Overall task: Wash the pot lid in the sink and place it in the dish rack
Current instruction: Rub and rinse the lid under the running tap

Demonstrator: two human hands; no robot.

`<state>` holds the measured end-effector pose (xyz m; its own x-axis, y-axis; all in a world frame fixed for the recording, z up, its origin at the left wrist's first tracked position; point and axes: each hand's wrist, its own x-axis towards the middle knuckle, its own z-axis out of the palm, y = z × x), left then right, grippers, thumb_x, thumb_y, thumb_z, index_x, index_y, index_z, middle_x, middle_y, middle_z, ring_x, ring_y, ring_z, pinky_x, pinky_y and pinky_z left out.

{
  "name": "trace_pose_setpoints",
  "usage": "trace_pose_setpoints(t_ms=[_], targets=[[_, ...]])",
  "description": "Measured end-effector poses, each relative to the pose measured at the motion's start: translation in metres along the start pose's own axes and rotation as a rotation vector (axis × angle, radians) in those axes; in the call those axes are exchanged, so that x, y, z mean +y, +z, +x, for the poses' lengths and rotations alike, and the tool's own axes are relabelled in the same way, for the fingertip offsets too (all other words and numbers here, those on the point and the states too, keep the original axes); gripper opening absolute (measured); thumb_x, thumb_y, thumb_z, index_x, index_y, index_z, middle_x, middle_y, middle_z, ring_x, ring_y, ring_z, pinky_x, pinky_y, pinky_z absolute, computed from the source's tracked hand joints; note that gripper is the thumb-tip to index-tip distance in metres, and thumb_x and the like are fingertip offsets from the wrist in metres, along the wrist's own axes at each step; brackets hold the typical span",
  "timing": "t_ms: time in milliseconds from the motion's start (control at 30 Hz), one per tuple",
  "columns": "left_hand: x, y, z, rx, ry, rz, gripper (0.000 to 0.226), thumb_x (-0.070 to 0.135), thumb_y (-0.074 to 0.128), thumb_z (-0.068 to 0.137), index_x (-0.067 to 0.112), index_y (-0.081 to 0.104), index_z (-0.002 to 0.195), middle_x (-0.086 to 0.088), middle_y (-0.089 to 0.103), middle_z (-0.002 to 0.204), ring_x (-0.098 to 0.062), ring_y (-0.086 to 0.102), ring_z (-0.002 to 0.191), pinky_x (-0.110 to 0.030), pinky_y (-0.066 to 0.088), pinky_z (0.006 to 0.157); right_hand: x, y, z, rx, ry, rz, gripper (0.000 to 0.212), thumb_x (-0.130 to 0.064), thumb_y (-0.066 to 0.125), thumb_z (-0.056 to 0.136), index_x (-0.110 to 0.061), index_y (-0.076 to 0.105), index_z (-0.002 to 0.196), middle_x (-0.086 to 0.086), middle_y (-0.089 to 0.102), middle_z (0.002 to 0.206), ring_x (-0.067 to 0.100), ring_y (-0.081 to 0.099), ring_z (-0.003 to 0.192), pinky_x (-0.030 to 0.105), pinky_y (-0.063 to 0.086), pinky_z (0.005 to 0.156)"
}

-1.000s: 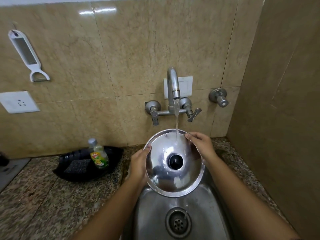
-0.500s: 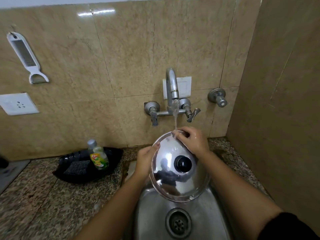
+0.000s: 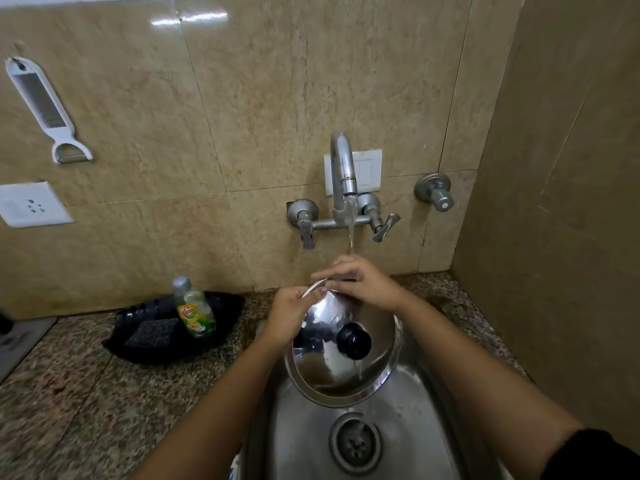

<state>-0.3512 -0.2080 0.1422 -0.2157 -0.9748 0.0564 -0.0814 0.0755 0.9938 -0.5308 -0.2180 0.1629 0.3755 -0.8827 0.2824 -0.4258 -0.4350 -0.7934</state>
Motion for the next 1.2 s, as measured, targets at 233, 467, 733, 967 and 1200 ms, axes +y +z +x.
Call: trace_pose_setpoints(t_ms=[233, 467, 733, 967, 1200], targets=[[-0.004, -0.007, -0.005, 0.073, -0.095, -0.049, 0.026, 0.023, 0.064, 0.087, 0.006, 0.061, 0.068, -0.002, 0.055, 0.056, -0.012, 0.053, 0.052, -0.022, 0.043, 0.055, 0.017, -0.017, -0.016, 0.321, 0.254, 0.372, 0.033, -0.003, 0.062, 0.087, -0.015, 0.063, 0.117, 0.006, 0.066, 0.118, 0.016, 0.061, 0.110, 0.026, 0.044, 0.102], [-0.001, -0.008, 0.005, 0.119, -0.064, -0.055, 0.028, 0.025, 0.068, 0.084, 0.006, 0.058, 0.066, -0.015, 0.052, 0.064, -0.022, 0.044, 0.056, -0.028, 0.037, 0.052, 0.003, -0.014, 0.000, 0.250, 0.281, 0.321, 0.029, -0.009, 0.069, 0.082, -0.007, 0.068, 0.111, 0.003, 0.071, 0.097, 0.015, 0.065, 0.086, 0.019, 0.050, 0.077], [0.006, -0.008, 0.010, -0.126, -0.168, 0.004, 0.038, 0.039, 0.071, 0.077, 0.002, 0.070, 0.080, -0.023, 0.062, 0.081, -0.031, 0.052, 0.073, -0.040, 0.041, 0.069, -0.002, 0.004, 0.003, 0.113, 0.252, 0.188, 0.028, -0.012, 0.075, 0.077, -0.010, 0.071, 0.105, 0.004, 0.072, 0.098, 0.018, 0.068, 0.093, 0.028, 0.053, 0.087], [-0.022, -0.011, -0.002, 0.355, -0.282, -0.453, 0.020, 0.022, 0.063, 0.088, 0.002, 0.068, 0.088, -0.017, 0.066, 0.085, -0.030, 0.060, 0.079, -0.042, 0.049, 0.082, 0.049, 0.021, -0.045, 0.652, 0.324, -0.420, 0.038, -0.021, 0.041, 0.099, -0.019, 0.050, 0.136, 0.007, 0.058, 0.130, 0.022, 0.053, 0.118, 0.035, 0.043, 0.097], [-0.041, 0.010, -0.008, 0.582, -0.445, -0.653, 0.020, 0.032, 0.063, 0.088, 0.011, 0.064, 0.086, -0.006, 0.065, 0.082, -0.019, 0.060, 0.069, -0.030, 0.050, 0.062, 0.055, 0.101, -0.105, 0.322, 0.130, -0.786, 0.059, -0.034, 0.030, 0.098, -0.016, 0.013, 0.152, 0.002, 0.007, 0.160, 0.017, 0.004, 0.148, 0.037, 0.011, 0.121]])
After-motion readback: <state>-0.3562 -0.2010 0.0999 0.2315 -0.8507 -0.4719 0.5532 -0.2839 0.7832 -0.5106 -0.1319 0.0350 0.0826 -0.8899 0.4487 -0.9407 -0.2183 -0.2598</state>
